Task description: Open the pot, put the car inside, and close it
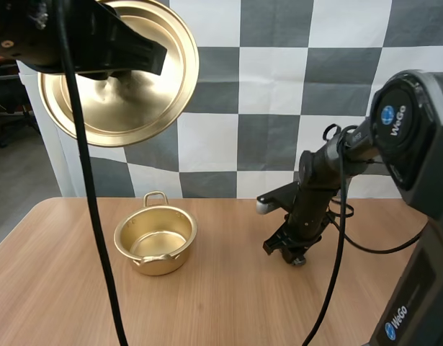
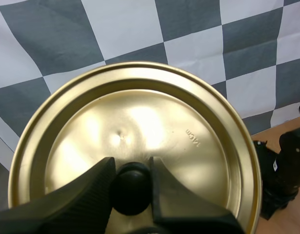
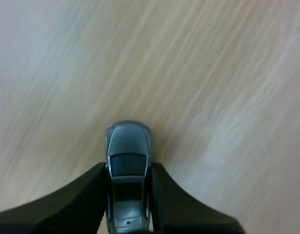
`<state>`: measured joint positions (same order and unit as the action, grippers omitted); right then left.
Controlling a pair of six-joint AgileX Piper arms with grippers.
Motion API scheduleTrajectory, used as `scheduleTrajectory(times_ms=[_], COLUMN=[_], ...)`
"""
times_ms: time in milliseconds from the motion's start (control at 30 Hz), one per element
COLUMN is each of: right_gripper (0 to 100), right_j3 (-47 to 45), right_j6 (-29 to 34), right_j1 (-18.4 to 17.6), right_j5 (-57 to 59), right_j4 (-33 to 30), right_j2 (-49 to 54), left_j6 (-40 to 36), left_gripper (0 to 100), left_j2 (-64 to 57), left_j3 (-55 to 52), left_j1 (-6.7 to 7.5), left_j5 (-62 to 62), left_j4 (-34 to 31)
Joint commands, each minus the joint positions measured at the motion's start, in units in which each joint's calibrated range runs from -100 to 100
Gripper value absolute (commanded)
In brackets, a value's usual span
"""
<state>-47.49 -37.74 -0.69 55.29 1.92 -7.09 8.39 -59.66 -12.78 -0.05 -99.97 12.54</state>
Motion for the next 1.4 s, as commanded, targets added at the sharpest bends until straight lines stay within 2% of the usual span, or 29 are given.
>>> scheduleTrajectory(times_ms=[0,100,200,300,333,433,633,833,1033,1133,1367], right_gripper=[0,0,0,0,0,0,0,0,0,0,0], right_j3=[8.07,10.67,15.07,18.77,20.29,21.37,21.52,21.52,21.52,21.52,24.17], right_j6=[-5.12,-7.16,-10.7,-14.36,-16.0,-17.03,-22.04,-23.09,-23.09,-23.09,-22.51], right_j1=[0.0,0.0,0.0,0.0,0.0,0.0,-0.16,-4.73,-11.96,-14.92,-18.64], right_j5=[12.79,16.02,22.88,32.05,38.34,44.71,44.71,44.71,44.71,40.47,34.17], right_j4=[5.8,9.19,15.47,20.92,23.28,26.7,36.01,35.65,35.65,35.5,31.72], right_j2=[12.07,15.73,23.18,29.26,30.94,30.94,27.46,19.77,14.52,13.62,10.39], left_j6=[-0.05,-0.05,-0.31,-0.92,-1.27,-1.25,-1.25,-2.36,-2.66,-2.89,-3.03], left_gripper=[0,0,0,0,0,0,0,0,0,0,0], left_j2=[-1.04,-2.22,-3.63,-5.88,-9.54,-13.23,-18.24,-19.05,-19.05,-19.15,-19.15], left_j3=[0.01,0.01,0.01,0.01,0.01,0.01,0.01,0.01,0.01,0.01,0.01], left_j1=[0.0,0.0,0.0,0.0,0.0,0.0,0.0,0.0,-0.17,-0.6,-0.92], left_j5=[-0.03,-0.03,-0.03,-0.03,-0.03,-0.03,-0.03,-0.03,-0.03,-0.03,-0.03], left_j4=[0.05,0.05,0.05,-1.09,-2.28,-2.55,-2.55,-5.9,-7.19,-7.19,-5.64])
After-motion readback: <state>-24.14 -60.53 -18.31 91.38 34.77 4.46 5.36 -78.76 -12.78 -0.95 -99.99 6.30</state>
